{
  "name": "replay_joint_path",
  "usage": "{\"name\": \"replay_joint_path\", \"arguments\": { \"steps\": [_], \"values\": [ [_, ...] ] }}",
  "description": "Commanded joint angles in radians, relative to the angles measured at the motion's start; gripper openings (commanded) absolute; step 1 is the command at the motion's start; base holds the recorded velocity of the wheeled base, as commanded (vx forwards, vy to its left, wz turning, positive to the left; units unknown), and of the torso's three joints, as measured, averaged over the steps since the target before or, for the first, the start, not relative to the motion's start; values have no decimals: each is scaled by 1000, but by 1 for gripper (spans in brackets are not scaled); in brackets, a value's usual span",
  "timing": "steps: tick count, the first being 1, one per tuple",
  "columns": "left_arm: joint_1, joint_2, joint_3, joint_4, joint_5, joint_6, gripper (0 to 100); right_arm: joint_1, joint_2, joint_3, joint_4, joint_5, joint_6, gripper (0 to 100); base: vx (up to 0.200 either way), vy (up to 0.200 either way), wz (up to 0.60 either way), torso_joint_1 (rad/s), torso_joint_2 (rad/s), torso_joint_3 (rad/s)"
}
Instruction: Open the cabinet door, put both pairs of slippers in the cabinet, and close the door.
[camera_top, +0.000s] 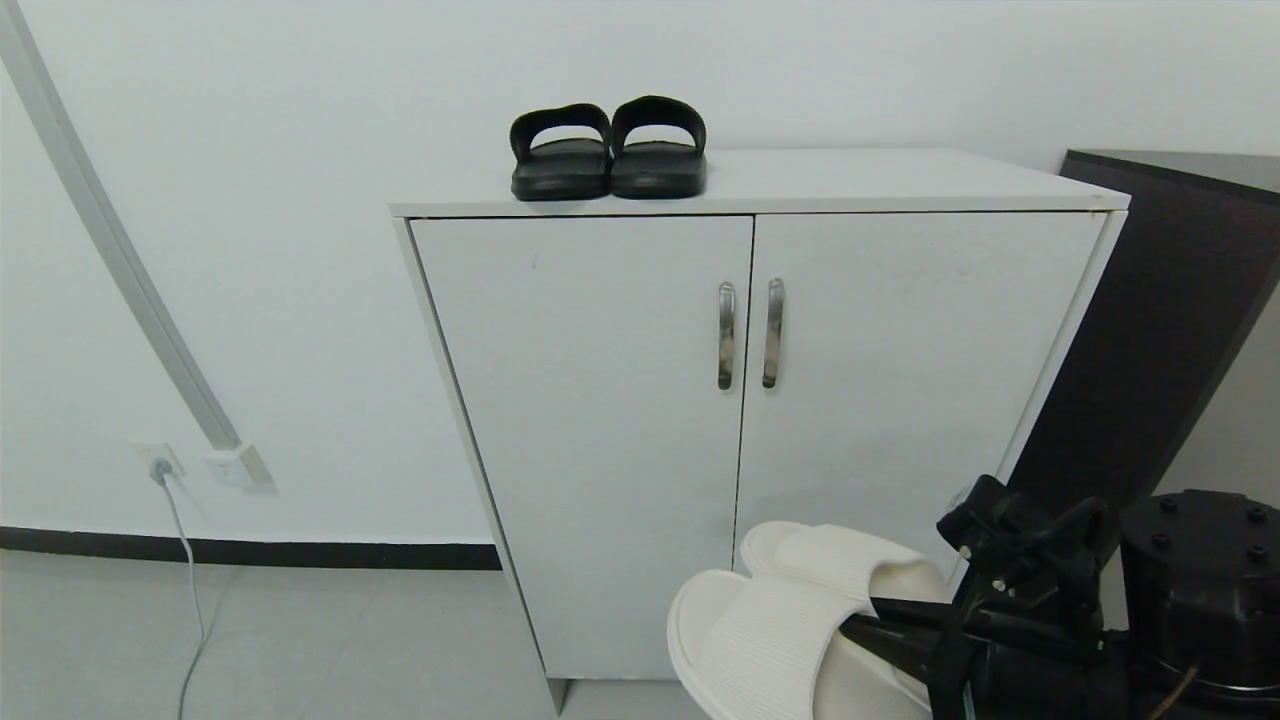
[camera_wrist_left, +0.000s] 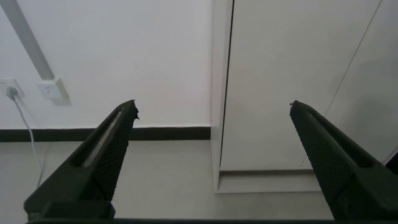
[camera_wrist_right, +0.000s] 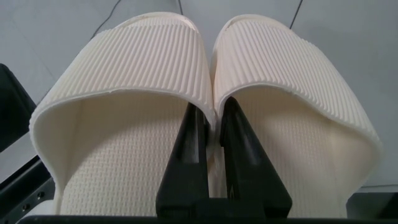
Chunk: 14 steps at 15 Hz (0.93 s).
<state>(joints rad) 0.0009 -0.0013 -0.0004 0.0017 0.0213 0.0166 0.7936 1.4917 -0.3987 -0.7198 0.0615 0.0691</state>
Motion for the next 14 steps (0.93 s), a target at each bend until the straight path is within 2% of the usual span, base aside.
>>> {"name": "replay_joint_path", "arguments": {
  "steps": [1, 3, 5, 6, 8, 9, 11, 13, 14],
  "values": [
    [1, 1, -1, 0, -1, -1, 100, -1, -1, 4, -1, 0, 0, 0, 0, 0, 0, 0, 0, 0],
    [1, 1, -3, -2, 3, -14, 100, -1, -1, 9, -3, 0, 0, 0, 0, 0, 0, 0, 0, 0],
    [-4, 32, -99, 1, -1, -69, 100, -1, 2, 8, -3, 1, 0, 0, 0, 0, 0, 0, 0, 0],
    [-16, 159, -259, 31, -26, -132, 100, -1, 4, 9, -3, 1, 0, 0, 0, 0, 0, 0, 0, 0],
    [-21, 291, -296, 27, -107, -112, 100, 1, 4, 11, -3, 1, -6, 0, 0, 0, 0, -17, 122, 122],
    [-24, 420, -302, -25, -198, -90, 100, 1, 1, 15, -3, 3, -19, 0, 0, 0, 0, 2, 46, 51],
    [-24, 583, -303, -178, -328, -92, 100, 1, 1, 18, -1, 3, -35, 0, 0, 0, 0, 0, 0, 0],
    [-28, 753, -322, -342, -420, -89, 100, 1, 4, 20, -1, 3, -42, 0, 0, 0, 0, 0, 0, 0],
    [-56, 842, -349, -411, -463, -89, 100, 1, 4, 20, -1, 3, -42, 0, 0, 0, 0, 0, 0, 0]
  ]
}}
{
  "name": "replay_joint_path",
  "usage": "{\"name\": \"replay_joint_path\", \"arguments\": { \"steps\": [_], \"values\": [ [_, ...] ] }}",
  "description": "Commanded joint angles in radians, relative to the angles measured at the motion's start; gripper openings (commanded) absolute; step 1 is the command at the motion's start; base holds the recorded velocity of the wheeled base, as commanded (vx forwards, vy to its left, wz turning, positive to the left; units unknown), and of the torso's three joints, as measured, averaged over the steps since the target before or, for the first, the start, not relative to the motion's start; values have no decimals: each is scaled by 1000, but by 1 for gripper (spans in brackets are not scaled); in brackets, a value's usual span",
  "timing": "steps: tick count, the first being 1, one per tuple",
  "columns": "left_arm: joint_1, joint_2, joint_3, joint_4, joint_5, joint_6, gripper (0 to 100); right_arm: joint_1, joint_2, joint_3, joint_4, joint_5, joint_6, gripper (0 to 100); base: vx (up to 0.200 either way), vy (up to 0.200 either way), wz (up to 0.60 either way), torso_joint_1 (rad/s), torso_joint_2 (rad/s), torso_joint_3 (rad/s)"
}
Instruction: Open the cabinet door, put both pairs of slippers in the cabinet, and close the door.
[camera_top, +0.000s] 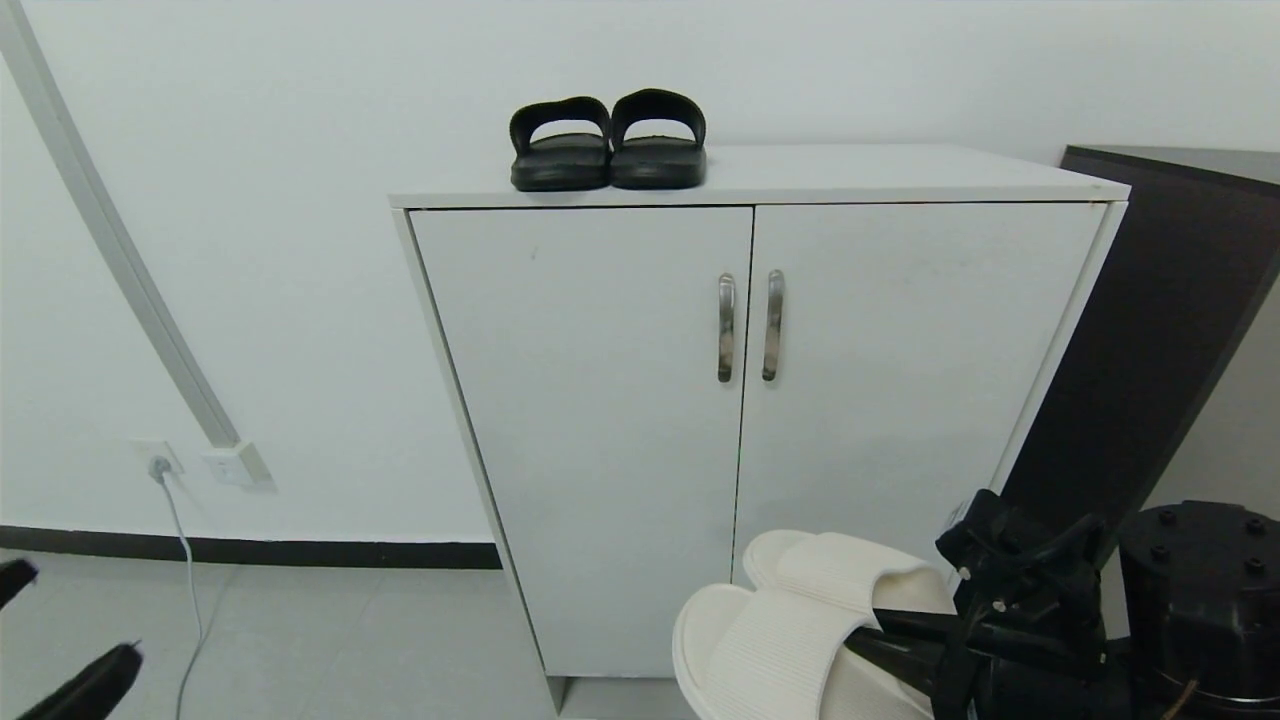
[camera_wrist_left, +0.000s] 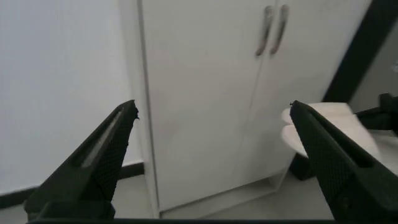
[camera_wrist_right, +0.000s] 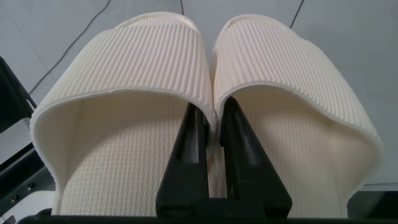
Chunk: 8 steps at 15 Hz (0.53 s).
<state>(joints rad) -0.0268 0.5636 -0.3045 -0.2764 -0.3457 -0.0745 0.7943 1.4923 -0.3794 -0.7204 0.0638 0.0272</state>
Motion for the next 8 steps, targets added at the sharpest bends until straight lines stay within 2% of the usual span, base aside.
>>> {"name": "replay_joint_path", "arguments": {
  "steps": [1, 2, 4, 6, 8],
  "values": [
    [-53, 361, -87, -178, -114, 1, 100, 0, 2, 0, -1, 1, 0, 0, 0, 0, 0, 0, 0, 0],
    [-87, 430, -128, -198, -116, 1, 100, 2, 2, 0, -1, 1, 0, 0, 0, 0, 0, 0, 0, 0],
    [-229, 553, -219, -202, -108, -15, 100, 5, 3, 0, -1, 1, 0, 0, 0, 0, 0, 0, 0, 0],
    [-341, 657, -295, -236, -96, -39, 100, 5, 2, 0, -2, 1, 0, 0, 0, 0, 0, 0, 0, 0],
    [-473, 756, -383, -273, 8, -61, 100, 6, 3, 0, -1, 1, 0, 0, 0, 0, 0, 0, 0, 0]
  ]
}}
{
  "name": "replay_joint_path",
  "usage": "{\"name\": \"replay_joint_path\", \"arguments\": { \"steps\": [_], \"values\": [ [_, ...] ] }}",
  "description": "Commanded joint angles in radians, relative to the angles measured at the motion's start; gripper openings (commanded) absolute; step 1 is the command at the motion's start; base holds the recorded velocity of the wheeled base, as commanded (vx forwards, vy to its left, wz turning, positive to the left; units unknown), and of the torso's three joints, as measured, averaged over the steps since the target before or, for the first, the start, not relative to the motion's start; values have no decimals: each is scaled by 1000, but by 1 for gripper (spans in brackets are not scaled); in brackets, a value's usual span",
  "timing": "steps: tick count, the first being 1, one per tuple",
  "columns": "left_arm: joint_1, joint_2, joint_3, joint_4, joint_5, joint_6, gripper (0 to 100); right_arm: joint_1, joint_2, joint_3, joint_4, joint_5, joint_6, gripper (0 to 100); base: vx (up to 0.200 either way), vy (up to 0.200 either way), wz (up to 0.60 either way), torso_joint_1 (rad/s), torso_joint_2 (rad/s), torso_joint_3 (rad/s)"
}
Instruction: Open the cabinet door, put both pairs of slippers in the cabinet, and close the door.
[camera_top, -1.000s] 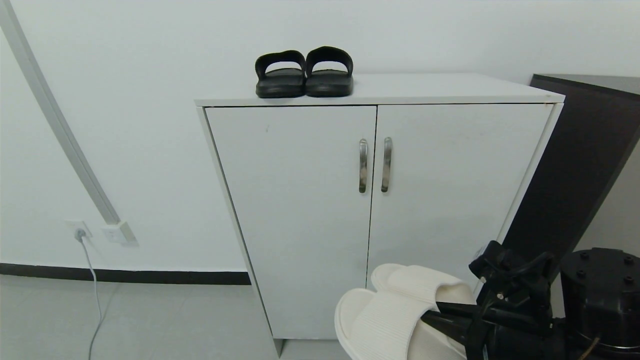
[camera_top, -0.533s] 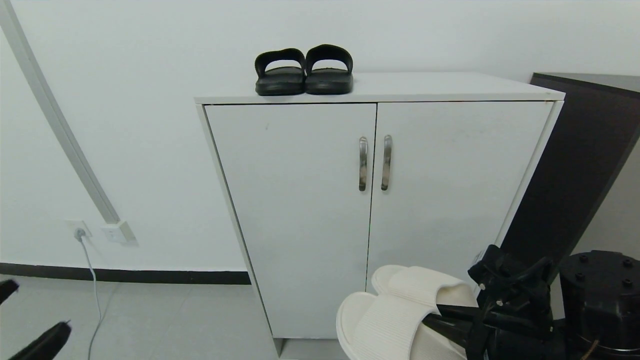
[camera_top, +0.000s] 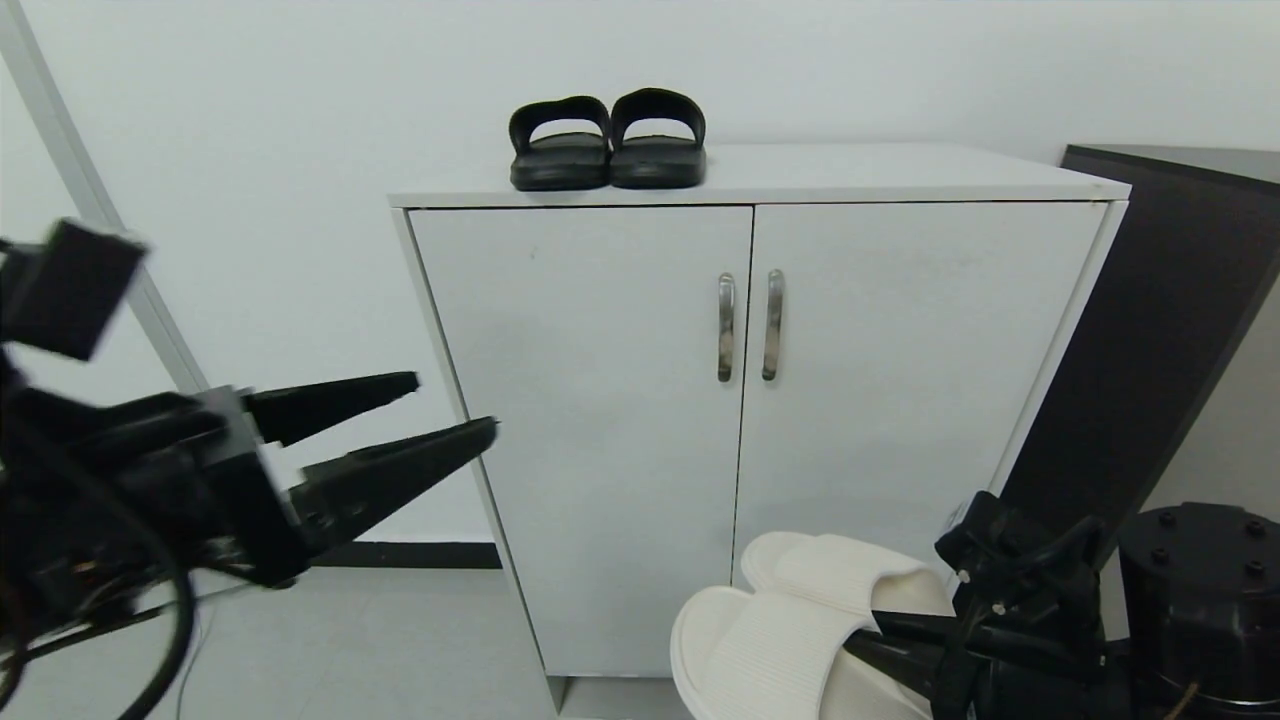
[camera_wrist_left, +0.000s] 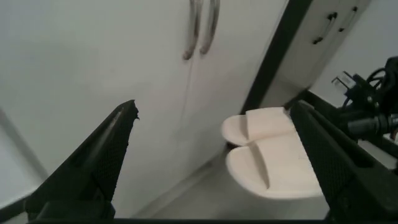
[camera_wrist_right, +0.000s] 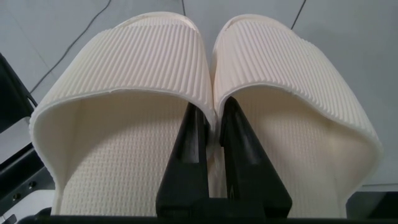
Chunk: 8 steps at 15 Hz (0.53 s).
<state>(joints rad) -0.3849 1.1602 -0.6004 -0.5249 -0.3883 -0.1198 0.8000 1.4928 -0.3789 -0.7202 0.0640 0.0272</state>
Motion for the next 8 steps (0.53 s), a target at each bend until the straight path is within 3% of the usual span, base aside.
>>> {"name": "replay_joint_path", "arguments": {
  "steps": [1, 3, 7, 8],
  "values": [
    [-167, 207, -139, -35, 89, -18, 100, 1, 4, 0, -1, 0, 0, 0, 0, 0, 0, 0, 0, 0],
    [-239, 282, -242, -33, 105, -18, 100, 2, 6, 2, -1, 0, 0, 0, 0, 0, 0, 0, 0, 0],
    [-312, 401, -366, -33, 92, -21, 100, 2, 11, 5, -1, 0, 2, 0, 0, 0, 0, 0, 0, 0],
    [-321, 441, -401, -35, 66, -37, 100, 4, 15, 5, -1, 0, 0, 0, 0, 0, 0, 0, 0, 0]
  ]
}}
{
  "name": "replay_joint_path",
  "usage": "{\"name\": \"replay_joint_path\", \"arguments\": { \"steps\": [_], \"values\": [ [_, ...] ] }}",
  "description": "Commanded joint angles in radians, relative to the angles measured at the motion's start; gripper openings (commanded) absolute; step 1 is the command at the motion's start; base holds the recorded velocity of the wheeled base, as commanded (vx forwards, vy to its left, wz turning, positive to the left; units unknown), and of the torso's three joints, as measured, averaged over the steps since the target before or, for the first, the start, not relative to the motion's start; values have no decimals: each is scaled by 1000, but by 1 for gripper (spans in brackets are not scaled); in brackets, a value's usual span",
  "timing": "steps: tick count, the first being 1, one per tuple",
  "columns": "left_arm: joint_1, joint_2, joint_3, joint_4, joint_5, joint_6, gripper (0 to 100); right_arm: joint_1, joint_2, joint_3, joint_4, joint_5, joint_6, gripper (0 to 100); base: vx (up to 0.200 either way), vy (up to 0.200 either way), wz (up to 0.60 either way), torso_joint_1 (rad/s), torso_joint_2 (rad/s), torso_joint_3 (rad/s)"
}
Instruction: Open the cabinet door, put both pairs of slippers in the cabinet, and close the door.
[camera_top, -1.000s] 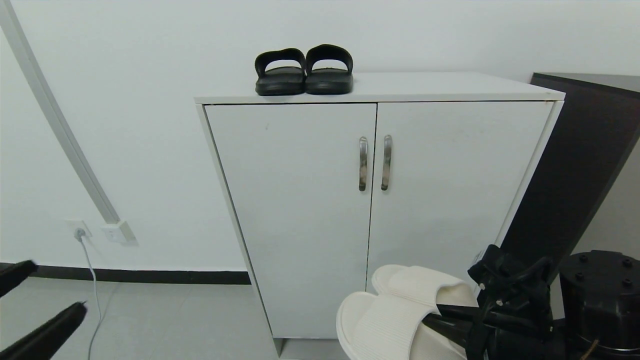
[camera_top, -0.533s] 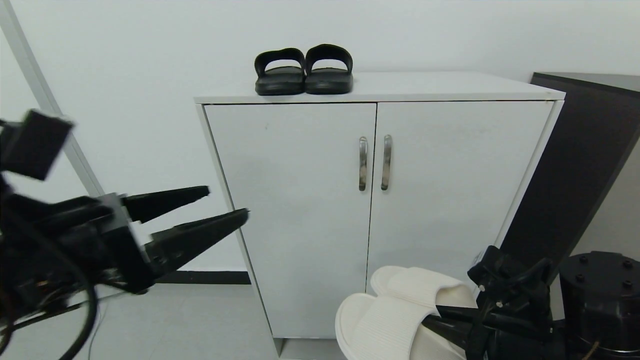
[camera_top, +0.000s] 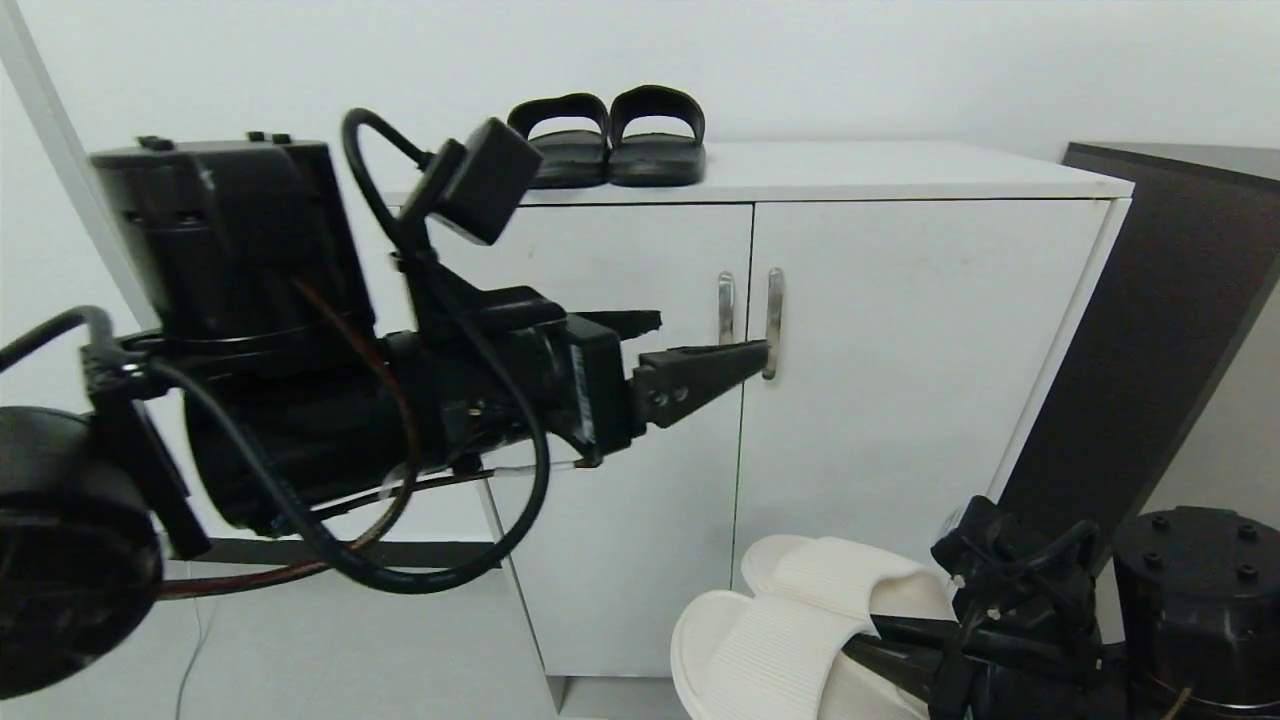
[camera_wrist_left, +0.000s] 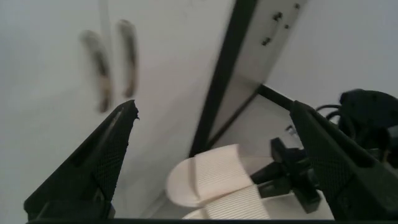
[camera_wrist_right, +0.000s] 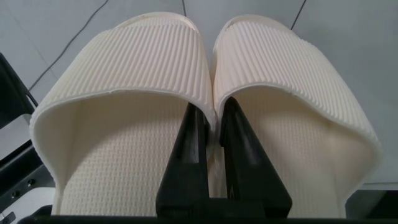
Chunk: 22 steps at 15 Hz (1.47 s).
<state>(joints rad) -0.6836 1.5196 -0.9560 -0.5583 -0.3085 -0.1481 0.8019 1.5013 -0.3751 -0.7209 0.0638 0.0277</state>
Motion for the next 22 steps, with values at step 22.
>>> {"name": "replay_joint_path", "arguments": {
  "steps": [22],
  "values": [
    [27, 403, -458, 132, -54, -116, 100, 2, 22, 8, -2, 4, -2, 0, 0, 0, 0, 0, 0, 0]
  ]
}}
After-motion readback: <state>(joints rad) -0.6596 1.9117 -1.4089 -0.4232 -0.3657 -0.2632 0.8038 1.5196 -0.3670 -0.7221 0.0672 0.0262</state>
